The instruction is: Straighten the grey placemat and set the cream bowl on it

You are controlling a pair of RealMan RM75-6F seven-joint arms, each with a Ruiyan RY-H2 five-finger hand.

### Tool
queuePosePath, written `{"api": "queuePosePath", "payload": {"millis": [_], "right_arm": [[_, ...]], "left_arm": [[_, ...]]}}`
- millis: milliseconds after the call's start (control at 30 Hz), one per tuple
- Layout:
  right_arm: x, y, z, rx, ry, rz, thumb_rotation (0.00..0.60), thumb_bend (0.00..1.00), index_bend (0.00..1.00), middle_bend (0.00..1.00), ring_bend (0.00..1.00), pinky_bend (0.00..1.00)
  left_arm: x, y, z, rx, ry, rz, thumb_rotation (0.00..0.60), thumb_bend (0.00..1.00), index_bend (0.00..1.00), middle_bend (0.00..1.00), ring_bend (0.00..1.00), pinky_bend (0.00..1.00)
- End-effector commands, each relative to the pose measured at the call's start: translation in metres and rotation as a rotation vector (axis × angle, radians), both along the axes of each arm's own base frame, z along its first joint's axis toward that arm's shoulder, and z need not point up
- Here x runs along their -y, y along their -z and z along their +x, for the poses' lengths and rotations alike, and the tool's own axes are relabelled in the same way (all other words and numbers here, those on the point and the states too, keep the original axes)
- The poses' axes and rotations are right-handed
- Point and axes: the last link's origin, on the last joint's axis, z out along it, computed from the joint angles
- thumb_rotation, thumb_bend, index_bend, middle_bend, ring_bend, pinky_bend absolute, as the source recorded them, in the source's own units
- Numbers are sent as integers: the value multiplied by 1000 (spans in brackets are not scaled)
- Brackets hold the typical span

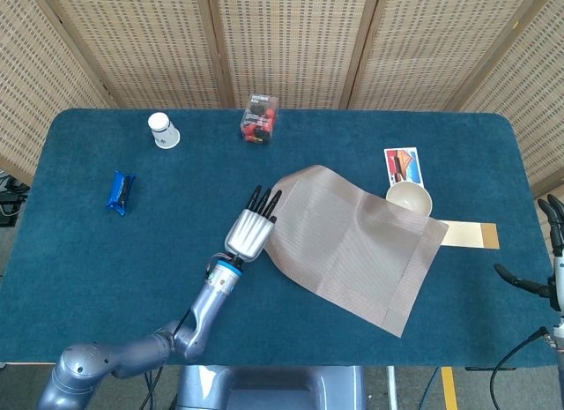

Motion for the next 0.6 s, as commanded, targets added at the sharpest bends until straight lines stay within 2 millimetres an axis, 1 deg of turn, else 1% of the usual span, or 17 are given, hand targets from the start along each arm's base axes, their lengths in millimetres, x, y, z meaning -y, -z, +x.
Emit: {"api": "queuePosePath", "payload": {"millis": [33,267,367,533,600], "right_arm": [[-1,0,1,-3,-5,2,600,180,51,0,0,0],[-4,2,4,-18,-13,5,600,180,51,0,0,0],[-4,4,5,-28,-15,9,600,180,51,0,0,0],[-5,4,6,-33,-12,11,600,179,51,0,0,0],[-6,5,7,-37,-12,11,600,179,51,0,0,0]], "left_arm": [[0,-5,-5,5,-5,6,600,484,802,0,0,0],[5,-21,-18,19,-14,16,600,484,811,0,0,0],[10,-32,-28,16,-17,16,600,484,814,0,0,0],[34,-54,-52,33,-58,-49,600,483,817,0,0,0],[43,-59,-59,27,-60,-64,600,484,818,0,0,0]]}}
